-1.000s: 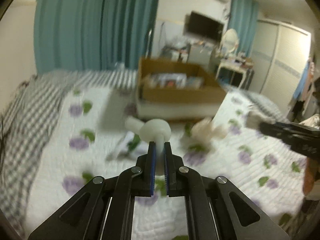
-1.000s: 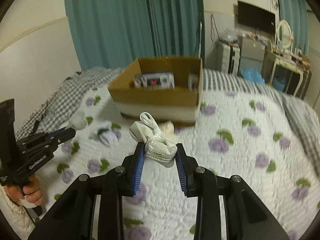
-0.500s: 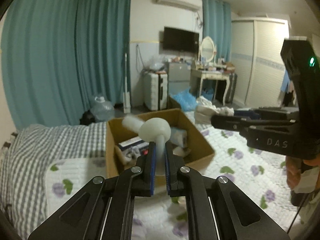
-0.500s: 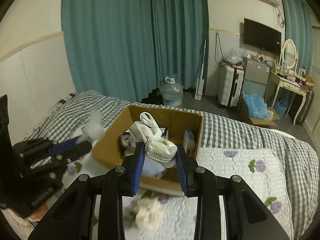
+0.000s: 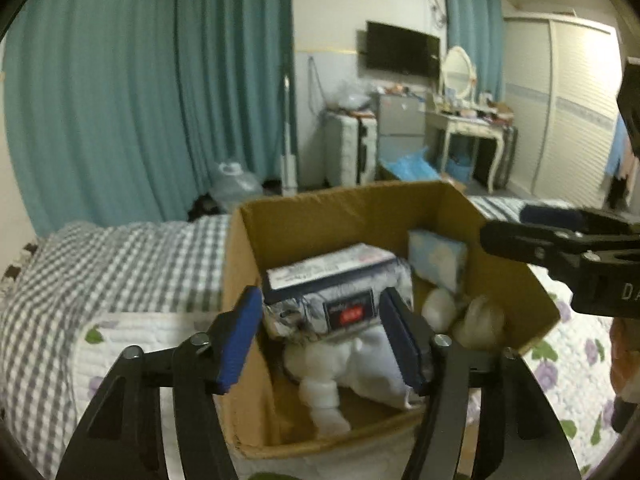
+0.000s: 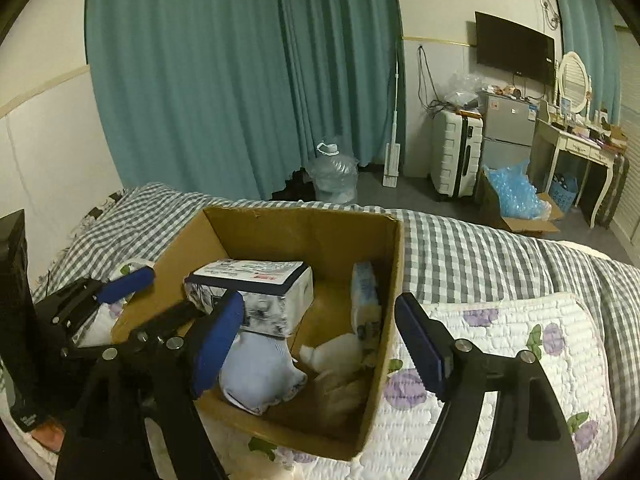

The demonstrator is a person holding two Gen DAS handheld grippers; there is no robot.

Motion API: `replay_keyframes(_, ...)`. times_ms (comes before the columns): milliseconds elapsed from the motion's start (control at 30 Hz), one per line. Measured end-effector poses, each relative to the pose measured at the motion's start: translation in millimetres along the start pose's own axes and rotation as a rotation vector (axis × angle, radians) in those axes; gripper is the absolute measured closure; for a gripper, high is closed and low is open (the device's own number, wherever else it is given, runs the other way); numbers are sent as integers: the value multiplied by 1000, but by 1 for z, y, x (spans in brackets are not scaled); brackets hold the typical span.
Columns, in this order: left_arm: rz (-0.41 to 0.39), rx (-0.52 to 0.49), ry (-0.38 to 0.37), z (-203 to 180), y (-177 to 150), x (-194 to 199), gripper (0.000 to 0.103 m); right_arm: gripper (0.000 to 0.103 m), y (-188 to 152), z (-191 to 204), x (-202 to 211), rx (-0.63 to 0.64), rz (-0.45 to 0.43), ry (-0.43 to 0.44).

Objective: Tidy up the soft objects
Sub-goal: 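Carry both items into the cardboard box and open both tools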

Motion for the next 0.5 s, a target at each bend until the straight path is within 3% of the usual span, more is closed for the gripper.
replay_keyframes(233,-92,25,53,3,22,37,41,9,15,-1,54,11,-78,-46)
replay_keyframes(333,-169,-8,79,-3,38,74,40,6,24,1,91,5,-123,-40)
replay_keyframes(400,-217,-16,69,-9,48,102,31,4,29,3,114,13,-141,-47)
replay_keyframes(500,-300,-8,75,-13,61,146,28,2,32,13,158,36,-186,-75)
Point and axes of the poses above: each gripper's, at about its wrist camera, not at the fingertips, and x roughly against the way its jaws point, z to its left, y to its top, the point moved 5 cm from there along -x, roughly the way its jaws point
